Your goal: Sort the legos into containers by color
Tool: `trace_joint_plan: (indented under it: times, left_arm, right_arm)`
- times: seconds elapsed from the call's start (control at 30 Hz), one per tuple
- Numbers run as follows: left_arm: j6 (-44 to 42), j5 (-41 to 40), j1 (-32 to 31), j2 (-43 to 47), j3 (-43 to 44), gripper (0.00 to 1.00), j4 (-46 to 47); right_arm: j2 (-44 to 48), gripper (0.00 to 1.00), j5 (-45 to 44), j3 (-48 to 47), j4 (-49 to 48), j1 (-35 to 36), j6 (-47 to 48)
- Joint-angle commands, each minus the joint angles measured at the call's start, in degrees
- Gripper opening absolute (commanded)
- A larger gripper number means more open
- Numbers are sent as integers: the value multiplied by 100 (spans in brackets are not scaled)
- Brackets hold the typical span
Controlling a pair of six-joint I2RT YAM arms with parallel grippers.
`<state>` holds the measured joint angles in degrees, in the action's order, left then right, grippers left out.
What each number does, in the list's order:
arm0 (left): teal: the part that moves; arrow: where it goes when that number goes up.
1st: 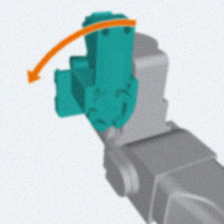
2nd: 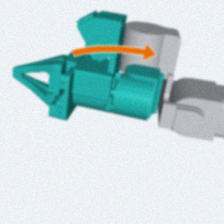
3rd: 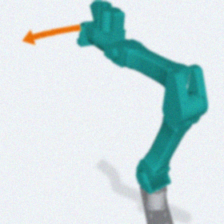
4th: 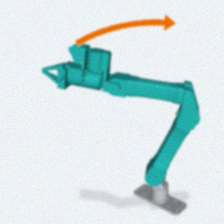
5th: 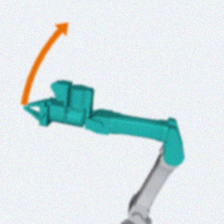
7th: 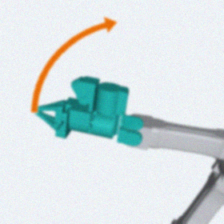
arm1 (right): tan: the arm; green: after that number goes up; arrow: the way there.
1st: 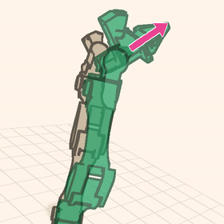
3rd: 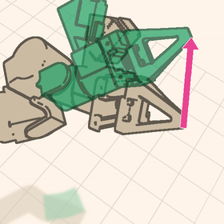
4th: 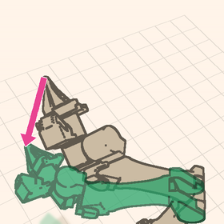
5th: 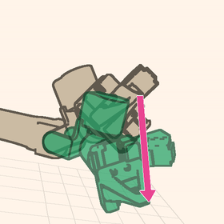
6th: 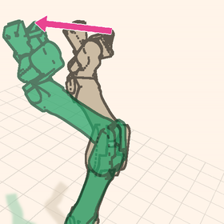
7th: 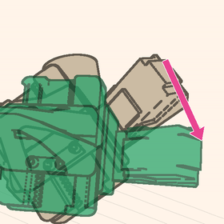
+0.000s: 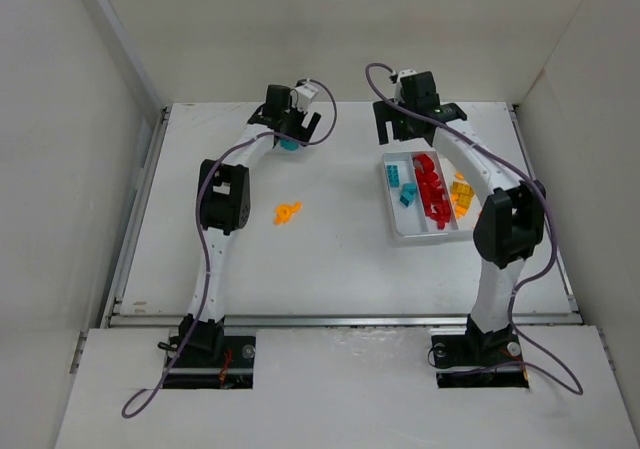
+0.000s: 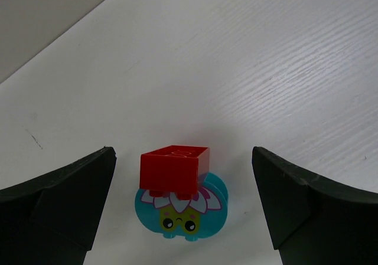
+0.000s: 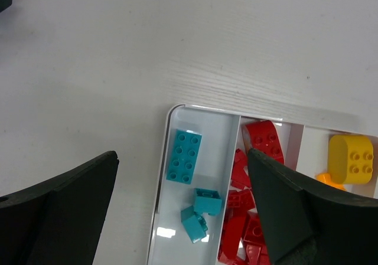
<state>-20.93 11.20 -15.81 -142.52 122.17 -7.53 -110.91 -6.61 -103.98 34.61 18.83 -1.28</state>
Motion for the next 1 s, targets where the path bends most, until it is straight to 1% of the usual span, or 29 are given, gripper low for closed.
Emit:
trace_joint_plan:
  times: [0.0,0.07,0.13,0.2,0.23,0.27,0.33,0.4,0.47,0.5,0.53,0.6,0.63,0.73,0.77,0.8,0.87,0.9,0.97]
  left_arm:
    - [19,-206,-9,181,431,100,-380]
    - [-191,-206,-9,181,378,100,-538]
    - [-332,4,-9,181,282,96,-792]
    - [-412,127,-9,233,203,90,-794]
    - [-490,128,-9,233,202,82,-794]
    - [-491,180,-9,233,202,78,-794]
    - [-491,181,-9,233,263,74,-794]
    - [-561,128,-9,154,351,74,-1013]
    - [-675,128,-9,93,351,69,-1066]
    - [-676,76,43,93,351,61,-1066]
    - [-676,75,43,32,351,56,-1066]
    - [-728,75,43,31,351,49,-1005]
    - [-728,127,43,31,351,40,-1005]
    - [-781,189,43,31,281,30,-1005]
    - [-842,189,43,101,107,26,-1005]
    - [-843,189,43,180,36,16,-1005]
    - [-1061,312,43,285,-131,3,-1005]
    - [-1132,312,43,417,-289,0,-1005]
    - [-1299,505,43,593,-474,0,-1005]
  right_arm:
    - [-193,96,-86,-534,169,-28,286]
    - [-194,96,-86,-596,169,-89,286]
    - [-247,96,-34,-597,169,-142,286]
    - [-247,96,-33,-597,169,-143,286]
    - [-299,96,-33,-597,169,-143,338]
    - [-299,96,-33,-597,169,-143,339]
    - [-299,96,-33,-597,169,-143,339]
    - [-299,96,-33,-597,169,-143,339]
    - [-299,96,-85,-597,169,-143,339]
    - [-299,96,-86,-597,169,-143,339]
    - [-299,96,-86,-597,169,-143,339]
    - [-299,96,-86,-597,169,-143,339]
    - [-299,96,-86,-597,169,-143,339]
    - [-299,96,-86,-597,169,-143,339]
    - [-299,96,-86,-597,169,-143,339]
    - [-299,96,-147,-597,221,-143,339]
    - [-247,96,-147,-649,222,-143,392]
    - [-247,96,-147,-649,222,-143,392]
    - [-168,96,19,-702,292,-143,461]
